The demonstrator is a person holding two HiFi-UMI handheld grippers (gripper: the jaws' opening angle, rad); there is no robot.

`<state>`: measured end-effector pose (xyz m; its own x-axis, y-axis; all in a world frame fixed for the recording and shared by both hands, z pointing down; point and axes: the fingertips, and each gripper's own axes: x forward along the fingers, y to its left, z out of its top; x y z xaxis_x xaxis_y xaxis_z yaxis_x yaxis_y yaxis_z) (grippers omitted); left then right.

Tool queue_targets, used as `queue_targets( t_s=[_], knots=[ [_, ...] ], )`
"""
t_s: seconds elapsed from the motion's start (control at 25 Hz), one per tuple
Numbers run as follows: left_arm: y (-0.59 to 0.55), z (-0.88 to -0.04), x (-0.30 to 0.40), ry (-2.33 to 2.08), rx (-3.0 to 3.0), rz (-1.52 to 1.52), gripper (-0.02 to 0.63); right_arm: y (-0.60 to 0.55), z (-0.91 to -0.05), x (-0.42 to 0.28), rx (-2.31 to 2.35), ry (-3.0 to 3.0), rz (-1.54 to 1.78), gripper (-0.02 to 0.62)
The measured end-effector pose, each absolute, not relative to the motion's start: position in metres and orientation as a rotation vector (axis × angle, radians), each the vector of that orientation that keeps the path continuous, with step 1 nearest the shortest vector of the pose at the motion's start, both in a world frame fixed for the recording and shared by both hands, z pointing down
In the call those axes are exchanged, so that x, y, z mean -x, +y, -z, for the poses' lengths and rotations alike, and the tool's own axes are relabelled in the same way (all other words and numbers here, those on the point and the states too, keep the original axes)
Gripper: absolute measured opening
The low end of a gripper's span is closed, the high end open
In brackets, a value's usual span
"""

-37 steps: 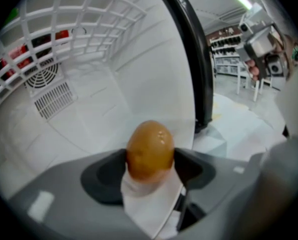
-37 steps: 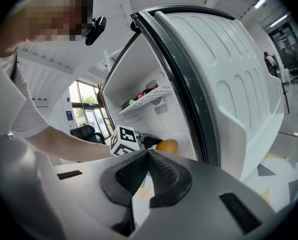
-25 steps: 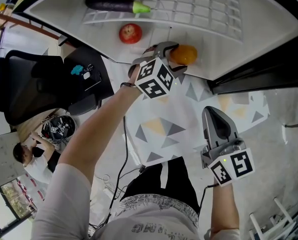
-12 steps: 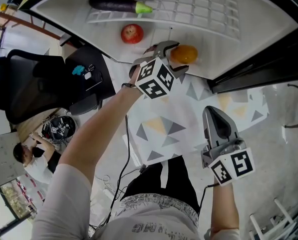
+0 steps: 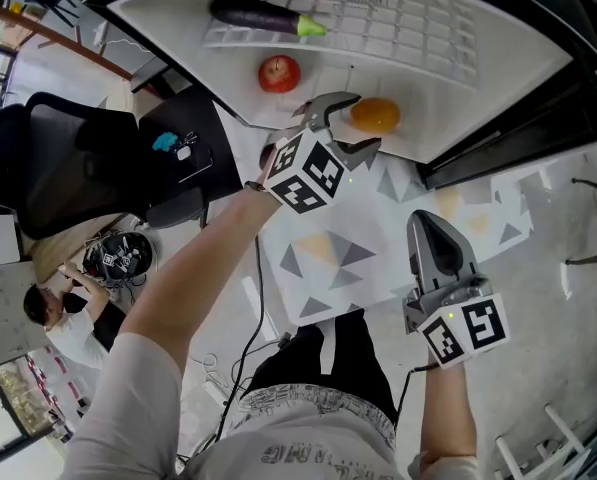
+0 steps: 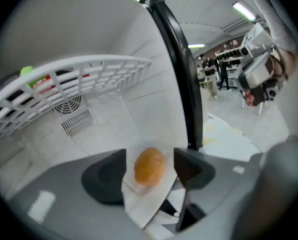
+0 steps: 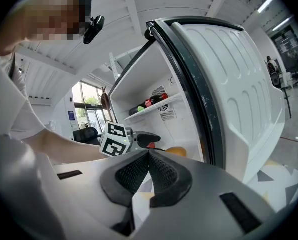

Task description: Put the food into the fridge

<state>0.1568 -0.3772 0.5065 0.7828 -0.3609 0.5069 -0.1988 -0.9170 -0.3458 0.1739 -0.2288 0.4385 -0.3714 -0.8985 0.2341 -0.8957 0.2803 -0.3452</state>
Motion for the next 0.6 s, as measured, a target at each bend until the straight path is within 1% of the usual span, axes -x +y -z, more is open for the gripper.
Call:
queue_targets(
  t_s=[0.36,0.6],
  knots=[
    [-0.343,-0.449,-0.136,0.501,2.738,0.689,0.238,-0.216,-0.414,-0.168,1.782,2.488,0.615,0.002],
    [-0.322,-0.414,-0.118,0.535,2.761,0.597,0.180,-0.209,-0.395,-0.160,1.793,2.482,0.577,0.002]
  ],
)
